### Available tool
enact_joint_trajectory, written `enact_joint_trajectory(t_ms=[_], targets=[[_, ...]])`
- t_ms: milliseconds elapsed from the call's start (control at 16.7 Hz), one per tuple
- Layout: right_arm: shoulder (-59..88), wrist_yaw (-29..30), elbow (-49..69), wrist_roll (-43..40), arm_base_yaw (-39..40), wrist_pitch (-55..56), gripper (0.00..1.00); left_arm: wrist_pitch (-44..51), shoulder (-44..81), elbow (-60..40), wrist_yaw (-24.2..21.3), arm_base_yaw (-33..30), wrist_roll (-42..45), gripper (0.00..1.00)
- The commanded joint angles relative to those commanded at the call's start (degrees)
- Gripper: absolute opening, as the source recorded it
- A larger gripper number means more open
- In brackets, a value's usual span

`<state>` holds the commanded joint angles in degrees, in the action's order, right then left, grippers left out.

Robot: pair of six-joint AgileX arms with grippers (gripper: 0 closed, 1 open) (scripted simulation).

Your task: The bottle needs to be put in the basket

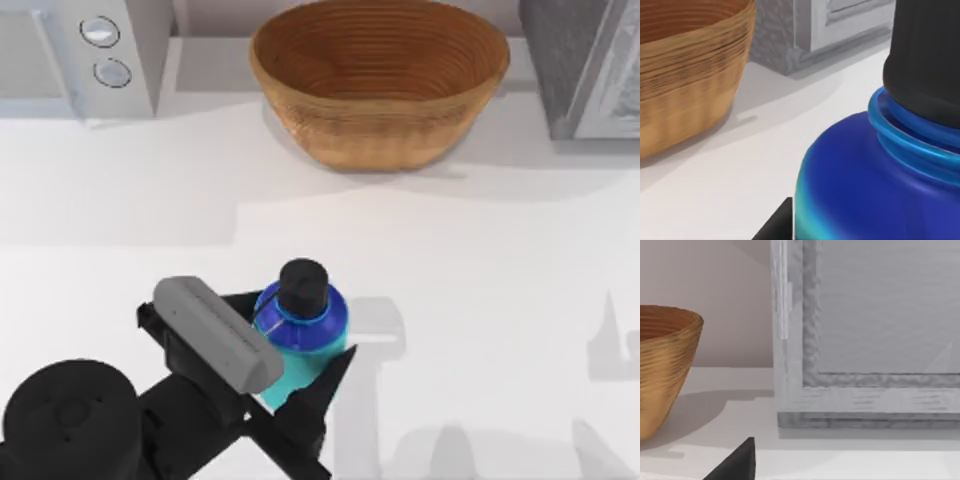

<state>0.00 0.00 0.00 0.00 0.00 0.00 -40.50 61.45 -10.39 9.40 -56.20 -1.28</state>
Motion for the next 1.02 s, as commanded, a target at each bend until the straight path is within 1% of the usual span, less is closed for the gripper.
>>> enact_joint_trajectory(t_ms=[120, 240, 600, 780, 1020], targets=[[0.0, 0.0, 0.0, 0.0, 0.0, 0.0, 1.00, 3.2, -4.4, 1.7, 0.4, -0.4, -0.1, 0.00], [0.0, 0.0, 0.0, 0.0, 0.0, 0.0, 1.00, 4.7, -6.4, 2.5, 0.7, -0.6, -0.2, 0.00], [0.0, 0.0, 0.0, 0.0, 0.0, 0.0, 1.00, 4.7, -5.6, 1.7, 0.3, -0.2, 0.0, 0.00], [0.0, 0.0, 0.0, 0.0, 0.0, 0.0, 1.00, 5.7, -0.5, -3.9, -2.3, 1.5, 0.4, 0.00], [0.0, 0.0, 0.0, 0.0, 0.0, 0.0, 1.00, 8.7, 11.6, -19.2, -8.4, 6.5, 1.2, 0.00]])
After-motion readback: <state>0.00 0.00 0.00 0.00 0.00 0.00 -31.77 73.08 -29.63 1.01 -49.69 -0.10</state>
